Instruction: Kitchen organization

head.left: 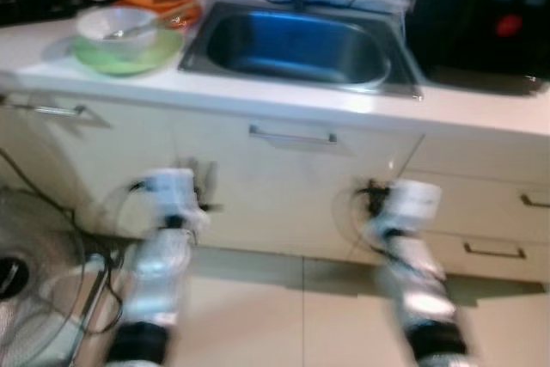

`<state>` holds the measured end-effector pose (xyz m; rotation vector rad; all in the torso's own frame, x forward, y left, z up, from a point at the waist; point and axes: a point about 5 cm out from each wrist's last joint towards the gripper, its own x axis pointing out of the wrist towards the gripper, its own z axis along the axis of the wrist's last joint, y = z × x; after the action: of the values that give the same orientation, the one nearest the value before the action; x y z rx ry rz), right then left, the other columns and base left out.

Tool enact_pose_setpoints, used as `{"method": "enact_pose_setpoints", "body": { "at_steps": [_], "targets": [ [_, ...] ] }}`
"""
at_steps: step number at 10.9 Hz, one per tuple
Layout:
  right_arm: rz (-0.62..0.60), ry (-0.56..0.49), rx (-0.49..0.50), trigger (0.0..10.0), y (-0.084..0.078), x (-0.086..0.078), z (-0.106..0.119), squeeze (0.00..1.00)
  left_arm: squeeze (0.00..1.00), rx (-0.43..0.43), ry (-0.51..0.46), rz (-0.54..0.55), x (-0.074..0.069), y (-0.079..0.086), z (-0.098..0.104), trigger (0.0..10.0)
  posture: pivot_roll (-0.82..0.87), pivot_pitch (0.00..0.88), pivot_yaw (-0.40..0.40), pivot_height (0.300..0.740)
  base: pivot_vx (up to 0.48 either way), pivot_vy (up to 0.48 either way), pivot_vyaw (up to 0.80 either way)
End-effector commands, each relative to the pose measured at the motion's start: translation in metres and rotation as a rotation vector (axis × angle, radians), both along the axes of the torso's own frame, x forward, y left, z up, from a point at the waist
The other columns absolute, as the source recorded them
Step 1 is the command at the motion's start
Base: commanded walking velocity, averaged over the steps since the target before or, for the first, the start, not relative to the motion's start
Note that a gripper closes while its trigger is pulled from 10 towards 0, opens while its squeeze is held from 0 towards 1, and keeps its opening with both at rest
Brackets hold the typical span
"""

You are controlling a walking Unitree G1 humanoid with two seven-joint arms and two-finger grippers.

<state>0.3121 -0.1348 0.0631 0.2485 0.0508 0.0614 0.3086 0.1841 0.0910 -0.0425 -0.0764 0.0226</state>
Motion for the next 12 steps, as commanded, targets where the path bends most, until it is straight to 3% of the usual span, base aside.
{"method": "enact_pose_setpoints", "body": {
  "at_steps": [1, 7, 12],
  "targets": [
    [-0.052, -0.002, -0.01, 10.0, -0.018, -0.001, 0.0, 0.0, 0.0, -0.017, -0.008, -0.031, 0.002, -0.013, 0.002, 10.0, 0.19, 0.052, -0.054, 0.74, 0.334, 0.0, 0.0],
    [-0.05, -0.035, -0.033, 10.0, -0.019, 0.001, 0.005, 0.0, 0.0, -0.016, -0.038, -0.04, 0.002, -0.015, 0.01, 10.0, 0.19, 0.049, -0.051, 0.74, 0.333, 0.0, 0.0],
    [-0.044, -0.246, -0.054, 10.0, -0.017, 0.017, 0.06, 0.0, 0.0, 0.056, -0.241, -0.107, 0.01, -0.034, 0.063, 10.0, 0.19, 0.044, -0.053, 0.74, 0.0, 0.0, 0.0]
  ]
}}
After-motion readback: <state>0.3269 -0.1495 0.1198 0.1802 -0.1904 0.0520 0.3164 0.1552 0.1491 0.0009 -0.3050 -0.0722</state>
